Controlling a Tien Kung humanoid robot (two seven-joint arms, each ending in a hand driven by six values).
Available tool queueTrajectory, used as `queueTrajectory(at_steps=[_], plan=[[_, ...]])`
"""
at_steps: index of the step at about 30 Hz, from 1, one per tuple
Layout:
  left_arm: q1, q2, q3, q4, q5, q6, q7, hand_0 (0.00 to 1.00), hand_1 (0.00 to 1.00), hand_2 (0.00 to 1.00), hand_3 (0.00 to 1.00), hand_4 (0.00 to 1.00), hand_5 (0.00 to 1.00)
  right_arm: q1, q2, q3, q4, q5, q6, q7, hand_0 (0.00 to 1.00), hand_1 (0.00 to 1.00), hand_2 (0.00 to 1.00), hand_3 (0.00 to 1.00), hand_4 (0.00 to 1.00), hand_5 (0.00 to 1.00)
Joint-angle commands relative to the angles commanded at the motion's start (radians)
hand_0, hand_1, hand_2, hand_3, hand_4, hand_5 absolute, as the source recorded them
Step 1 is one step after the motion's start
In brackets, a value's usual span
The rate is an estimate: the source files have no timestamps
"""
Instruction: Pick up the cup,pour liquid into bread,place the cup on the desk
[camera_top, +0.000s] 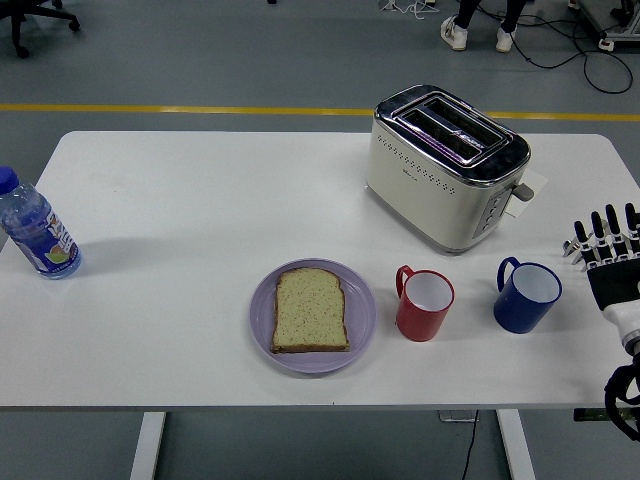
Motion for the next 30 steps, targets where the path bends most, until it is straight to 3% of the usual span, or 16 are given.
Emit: queueTrajectory(at_steps=[30], plan=[[0.016,0.000,0.026,0.000,-0.007,-0.001,0.001,0.635,0.645,0.656,0.552,0.323,0.834,-0.023,0.011,0.021,-0.030,0.047,-0.016,0.028,0.673,0.594,0.649,0.614,0.577,0.262]])
